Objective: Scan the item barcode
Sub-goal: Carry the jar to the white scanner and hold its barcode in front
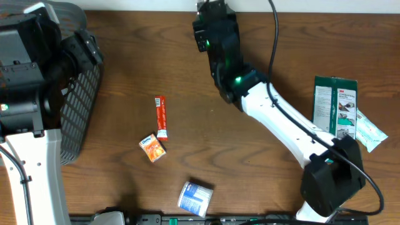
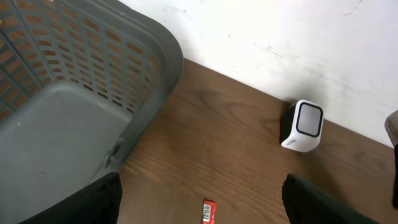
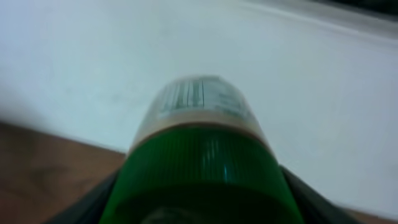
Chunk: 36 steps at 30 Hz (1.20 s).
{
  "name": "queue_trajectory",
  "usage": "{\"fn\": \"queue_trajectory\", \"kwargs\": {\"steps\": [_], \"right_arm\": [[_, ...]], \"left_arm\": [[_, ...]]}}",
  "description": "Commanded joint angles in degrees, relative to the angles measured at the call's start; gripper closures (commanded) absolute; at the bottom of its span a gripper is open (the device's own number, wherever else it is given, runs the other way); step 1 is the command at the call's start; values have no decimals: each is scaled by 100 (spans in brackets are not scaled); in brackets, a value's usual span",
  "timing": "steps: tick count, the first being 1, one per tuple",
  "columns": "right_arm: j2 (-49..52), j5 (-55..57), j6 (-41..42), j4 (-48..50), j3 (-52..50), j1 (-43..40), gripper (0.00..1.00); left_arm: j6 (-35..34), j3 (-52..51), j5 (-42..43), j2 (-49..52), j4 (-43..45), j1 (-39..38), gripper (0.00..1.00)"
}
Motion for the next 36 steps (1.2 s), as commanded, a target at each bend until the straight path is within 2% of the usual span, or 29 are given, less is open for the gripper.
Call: {"fn": "queue_trajectory", "kwargs": {"steps": [1,4,6,18,24,33,36], "right_arm": [[245,319,-925,695,-208,-42,99],[636,317,-1191,1362,-184,-109,99],[916,315,-1196,1447,4,-177,99],[1969,-487,-114,81,1805,-686,99],[2264,-758,369,-164,1862,-870,99],[2850,-756,374,553,1862,-933,99],[2940,-758,612,619,1862,-929,99]], "left_arm": [[-13,15,-31,31,4,17,17],[-13,15,-31,31,4,20,17],[-13,15,-31,31,4,17,17],[-13,15,-31,31,4,20,17],[-13,15,-31,31,4,17,17],[-13,15,-31,31,4,20,17],[-13,15,-31,31,4,17,17]]}}
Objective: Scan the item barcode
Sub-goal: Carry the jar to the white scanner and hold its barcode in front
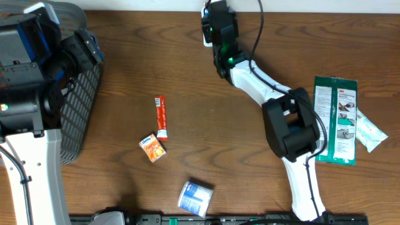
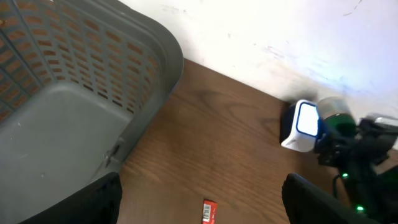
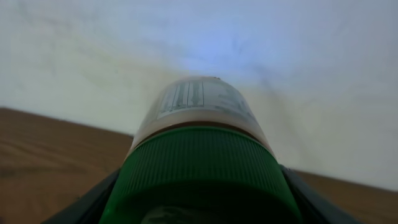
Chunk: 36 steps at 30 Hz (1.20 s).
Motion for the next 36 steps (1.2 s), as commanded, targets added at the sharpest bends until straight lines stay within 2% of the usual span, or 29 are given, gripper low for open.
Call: {"fn": "queue_trajectory", "kwargs": {"steps": [1,12,27,36], "right_arm": [[-26,-2,345,120,120,-20,99],[52,-4,358,-50,103,-24,99],[409,-2,398,588,103,-24,99],[409,-2,448,461,103,-24,99]], "left_arm": [[-13,15,-31,31,4,20,17],[-13,15,-31,31,4,20,17],[-13,15,-31,31,4,20,17],[-13,15,-31,31,4,20,17]]}}
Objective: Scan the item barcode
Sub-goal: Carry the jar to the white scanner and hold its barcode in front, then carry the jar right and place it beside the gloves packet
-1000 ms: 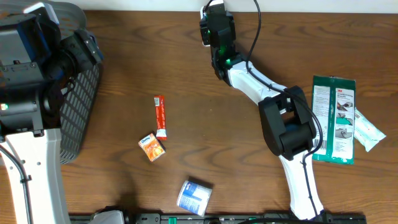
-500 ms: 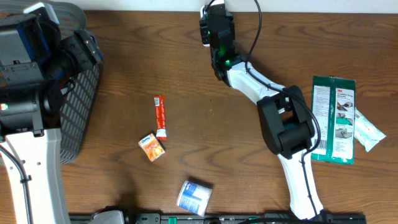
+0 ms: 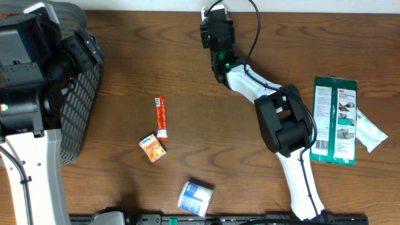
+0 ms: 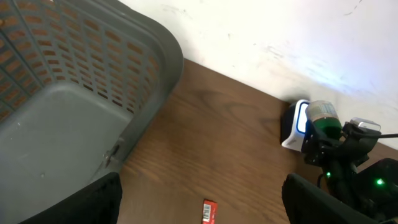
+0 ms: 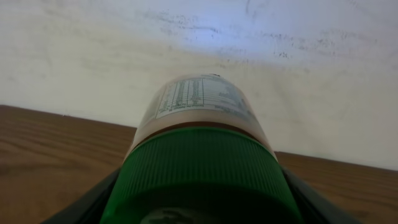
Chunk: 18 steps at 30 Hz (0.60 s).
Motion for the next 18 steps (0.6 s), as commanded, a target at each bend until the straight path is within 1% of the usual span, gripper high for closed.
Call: {"fn": "queue_trajectory", "kwargs": {"steps": [1,5,10,18], "right_arm": [[-37,9,219,-48,103,-24,99],[-37,9,326,-37,103,-24,99],[-87,9,321,275,105,-26,99],[-813,-15,297,127,105,-28,99]], "left_arm": [[-13,15,-31,33,4,20,17],[-13,15,-31,33,4,20,17],[-13,15,-31,33,4,20,17],[-13,15,-31,33,4,20,17]]}}
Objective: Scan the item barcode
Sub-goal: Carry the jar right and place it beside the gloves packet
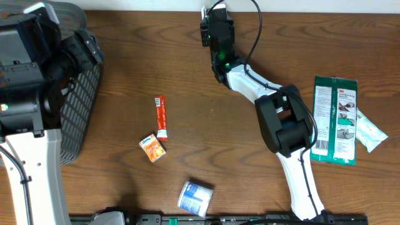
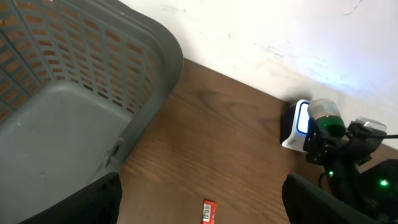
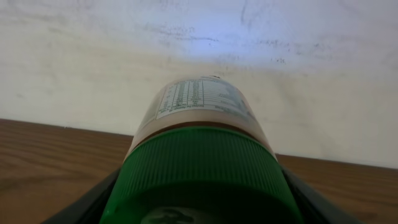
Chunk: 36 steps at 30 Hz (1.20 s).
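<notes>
A bottle [image 3: 200,118] with a green cap [image 3: 199,171] and a printed label fills the right wrist view, and my right gripper [image 3: 199,183] is shut on it. In the left wrist view the bottle [image 2: 325,116] is held right beside the lit face of the white scanner [image 2: 295,126] at the table's back edge. From overhead, my right gripper [image 1: 215,28] is at the back edge in the middle. My left gripper [image 2: 200,190] is open and holds nothing, its fingers far apart over the table near the basket.
A grey basket [image 2: 74,93] stands at the left. A red sachet [image 1: 160,115], a small orange box [image 1: 152,148] and a blue-white pack [image 1: 195,198] lie mid-table. A green packet [image 1: 335,119] and a white pouch [image 1: 370,132] lie at the right.
The bottle in my right gripper has shifted very slightly next to the scanner's face. The left arm and the items on the table have not moved.
My right gripper first held the bottle above the back of the table, away from the scanner. Then it held it right beside the scanner, with bluish light on the wall behind. It then stayed against the scanner's face, and is there now.
</notes>
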{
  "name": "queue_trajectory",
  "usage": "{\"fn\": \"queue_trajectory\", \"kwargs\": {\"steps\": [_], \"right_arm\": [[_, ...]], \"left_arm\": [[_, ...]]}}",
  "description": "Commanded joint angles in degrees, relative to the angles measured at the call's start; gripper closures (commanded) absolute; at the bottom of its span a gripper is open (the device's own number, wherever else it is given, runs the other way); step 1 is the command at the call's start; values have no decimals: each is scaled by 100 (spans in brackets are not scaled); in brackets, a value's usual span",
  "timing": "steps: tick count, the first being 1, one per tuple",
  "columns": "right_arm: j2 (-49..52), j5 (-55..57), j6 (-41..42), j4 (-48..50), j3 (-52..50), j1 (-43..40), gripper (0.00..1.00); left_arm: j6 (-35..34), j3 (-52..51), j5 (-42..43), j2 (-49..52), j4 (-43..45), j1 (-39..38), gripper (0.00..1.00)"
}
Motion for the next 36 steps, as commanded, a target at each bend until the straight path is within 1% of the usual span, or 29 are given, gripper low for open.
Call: {"fn": "queue_trajectory", "kwargs": {"steps": [1,4,8,9,13,16,21,24,26,28,30,34,36], "right_arm": [[-892,-31,74,-101,105,-26,99],[-1427,-151,76,-769,105,-24,99],[-2273,-610,76,-2240,105,-63,99],[-2566,-649,76,-2761,105,-101,99],[-3294,-647,79,-3967,105,-236,99],[-3823,-647,79,-5071,105,-431,99],[-4365,-649,251,-6968,105,-1008,99],[-4439,-645,249,-8052,105,-1561,99],[-4404,-643,249,-8605,94,-1985,99],[-4328,-643,251,-8957,66,-2463,99],[-4216,-643,251,-9079,-48,-3034,99],[-3936,-656,535,-8939,-278,-3993,99],[-3744,-872,573,-8773,-387,-4459,99]], "left_arm": [[-13,15,-31,31,4,20,17],[-13,15,-31,31,4,20,17],[-13,15,-31,31,4,20,17],[-13,15,-31,31,4,20,17],[-13,15,-31,31,4,20,17],[-15,15,-31,31,4,17,17],[-13,15,-31,31,4,20,17],[-13,15,-31,31,4,20,17],[-13,15,-31,31,4,20,17],[-13,15,-31,31,4,20,17],[-13,15,-31,31,4,20,17],[-13,15,-31,31,4,20,17],[-13,15,-31,31,4,20,17]]}}
